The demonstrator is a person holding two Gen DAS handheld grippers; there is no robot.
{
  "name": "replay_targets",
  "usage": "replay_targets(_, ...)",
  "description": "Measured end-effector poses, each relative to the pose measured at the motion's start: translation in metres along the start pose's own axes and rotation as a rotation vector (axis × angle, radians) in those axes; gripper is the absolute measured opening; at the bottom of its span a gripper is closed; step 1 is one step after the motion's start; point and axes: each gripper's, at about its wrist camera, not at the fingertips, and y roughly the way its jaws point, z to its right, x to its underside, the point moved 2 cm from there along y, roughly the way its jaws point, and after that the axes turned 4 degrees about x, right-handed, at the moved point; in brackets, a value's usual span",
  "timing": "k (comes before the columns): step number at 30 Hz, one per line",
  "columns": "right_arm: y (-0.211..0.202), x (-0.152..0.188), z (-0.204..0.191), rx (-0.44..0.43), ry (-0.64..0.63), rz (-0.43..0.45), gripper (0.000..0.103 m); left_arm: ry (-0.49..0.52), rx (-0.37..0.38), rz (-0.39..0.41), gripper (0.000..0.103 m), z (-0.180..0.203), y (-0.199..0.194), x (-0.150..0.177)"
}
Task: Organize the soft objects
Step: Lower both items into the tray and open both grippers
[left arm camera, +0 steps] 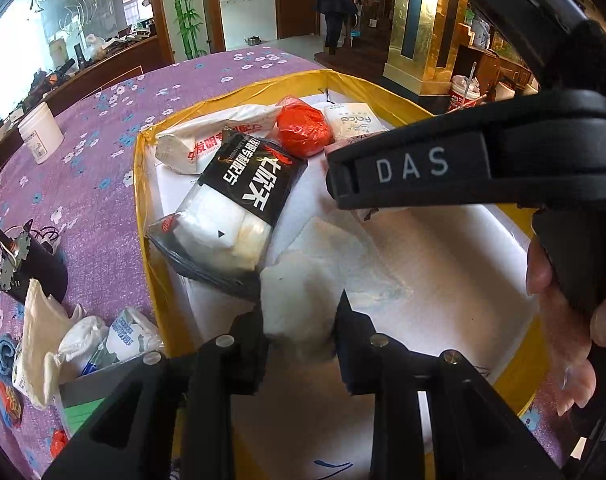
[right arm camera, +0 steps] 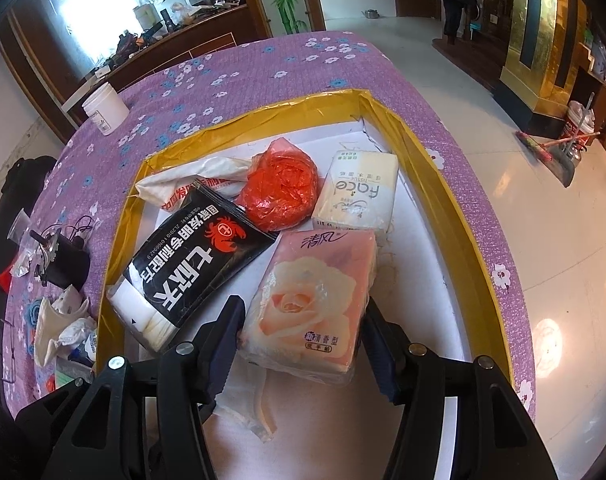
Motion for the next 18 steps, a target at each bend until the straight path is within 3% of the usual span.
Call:
replay_targets(10, 0.001, 0.004, -0.003, 0.004, -0.015, -0.005, 0.065, 0.006, -0.008, 0.003, 0.032, 0.003, 0.0, 0.0)
replay_targets(18, -0.012, 0.01, 0.0, 0.0, 0.003, 0.026, 0.07, 0.017, -0.024, 0.03, 0.05, 0.004, -0.005, -0.001)
